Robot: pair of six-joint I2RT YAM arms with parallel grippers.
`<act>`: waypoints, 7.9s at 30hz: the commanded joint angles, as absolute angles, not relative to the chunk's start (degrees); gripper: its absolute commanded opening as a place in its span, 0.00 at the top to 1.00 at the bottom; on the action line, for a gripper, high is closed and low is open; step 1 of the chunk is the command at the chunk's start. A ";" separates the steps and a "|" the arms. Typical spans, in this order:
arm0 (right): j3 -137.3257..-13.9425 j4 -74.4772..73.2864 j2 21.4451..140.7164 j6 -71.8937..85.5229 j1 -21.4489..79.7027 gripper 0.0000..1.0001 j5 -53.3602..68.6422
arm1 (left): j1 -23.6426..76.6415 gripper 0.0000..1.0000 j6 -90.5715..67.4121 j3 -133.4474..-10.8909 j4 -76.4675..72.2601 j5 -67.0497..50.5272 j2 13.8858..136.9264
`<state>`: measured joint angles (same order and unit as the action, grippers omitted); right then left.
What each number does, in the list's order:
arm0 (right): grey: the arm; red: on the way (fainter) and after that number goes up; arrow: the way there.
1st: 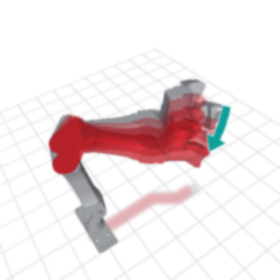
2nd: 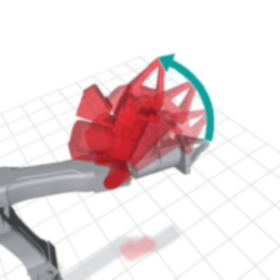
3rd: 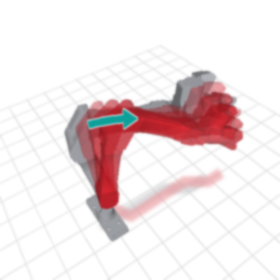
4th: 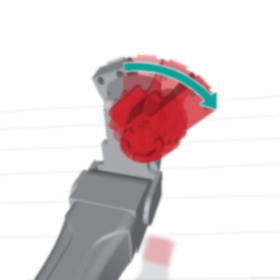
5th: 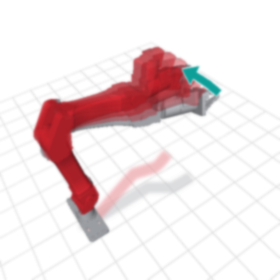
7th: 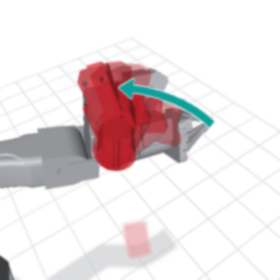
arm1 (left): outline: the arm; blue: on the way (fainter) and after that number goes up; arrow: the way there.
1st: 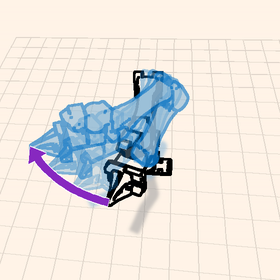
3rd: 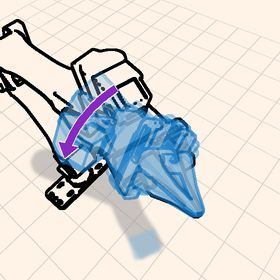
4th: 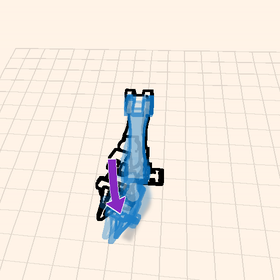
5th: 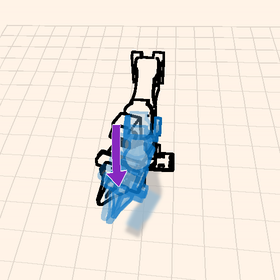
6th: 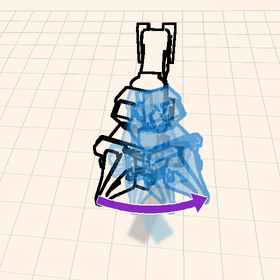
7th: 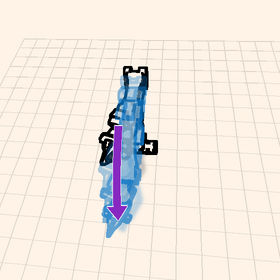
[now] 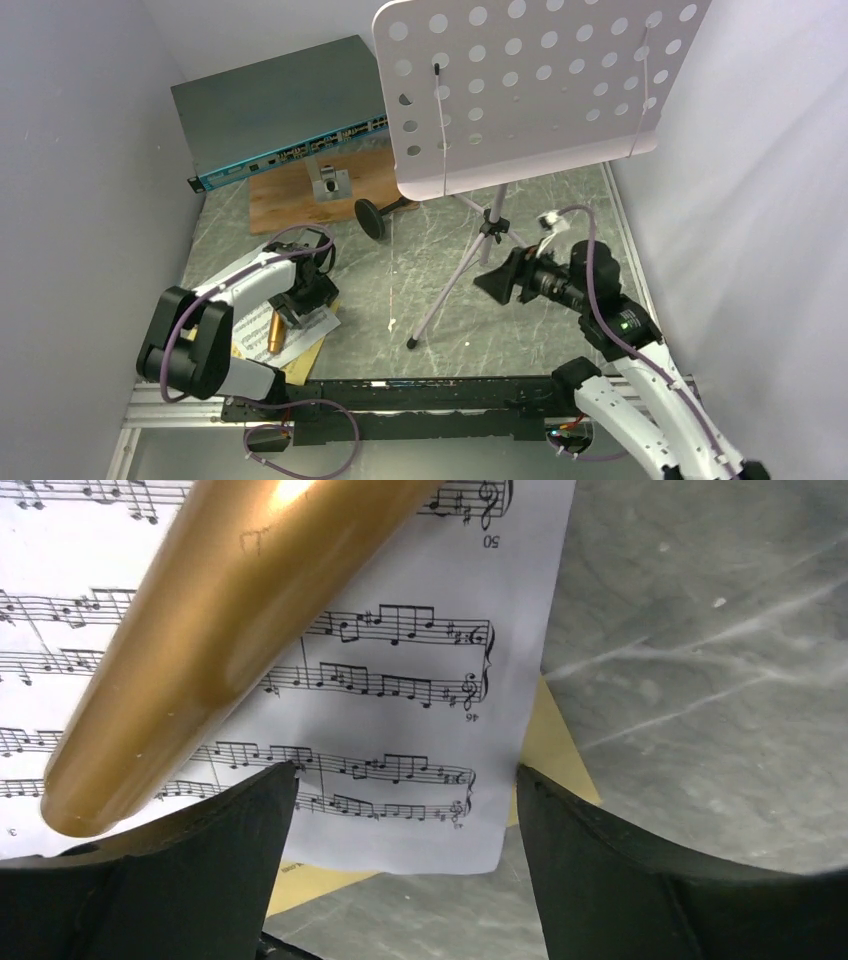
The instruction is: Set up the instrument practice props
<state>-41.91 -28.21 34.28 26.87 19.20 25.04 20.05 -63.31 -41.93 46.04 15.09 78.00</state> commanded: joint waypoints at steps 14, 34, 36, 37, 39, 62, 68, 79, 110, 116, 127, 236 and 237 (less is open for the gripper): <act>-48.74 -13.20 48.10 24.12 60.49 0.24 2.86 | 19.60 0.58 -62.96 -43.30 42.90 14.72 79.13; -57.71 -3.84 76.46 36.82 65.90 0.25 5.62 | 19.36 0.26 -59.03 -50.59 54.51 19.04 61.15; -59.69 -3.37 80.75 39.11 67.16 0.29 5.43 | 18.79 0.19 -59.04 -50.02 55.87 21.33 60.82; -60.73 -3.40 82.85 39.98 67.69 0.31 5.15 | 18.31 0.14 -59.34 -49.56 56.61 22.21 60.45; -63.31 -4.79 86.99 42.56 68.39 0.37 4.10 | 16.46 0.01 -58.14 -47.95 56.28 21.61 59.34; -74.76 -7.14 114.57 73.40 69.46 0.50 -4.46 | 9.67 0.00 -50.43 -52.21 62.18 2.73 46.89; -73.07 -4.42 117.29 79.05 68.11 0.57 -6.24 | 9.67 0.00 -47.52 -52.85 63.34 3.34 43.00; -73.02 -0.41 120.26 81.32 64.84 0.72 -6.90 | 9.67 0.01 -44.12 -53.17 62.27 4.43 43.84; -66.30 9.60 111.69 63.91 64.34 0.47 5.52 | 9.67 0.01 -49.55 -47.38 53.26 2.68 53.05; -65.56 16.89 117.10 70.23 63.90 0.50 12.21 | 9.67 0.00 -49.57 -47.74 54.22 2.89 50.19; -66.79 21.17 121.53 78.01 62.93 0.66 9.20 | 9.67 0.00 -49.71 -48.60 55.34 -0.44 45.78; -70.23 -20.57 51.51 20.92 62.84 0.05 25.99 | 41.37 1.00 -21.59 -66.87 24.52 -56.87 44.06; -68.93 -16.45 50.42 21.82 62.84 0.03 27.23 | 41.39 1.00 -22.72 -67.57 23.20 -53.62 43.08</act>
<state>-72.69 -36.67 55.92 17.85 62.78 25.89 41.12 -19.20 -63.00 29.17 -65.71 47.37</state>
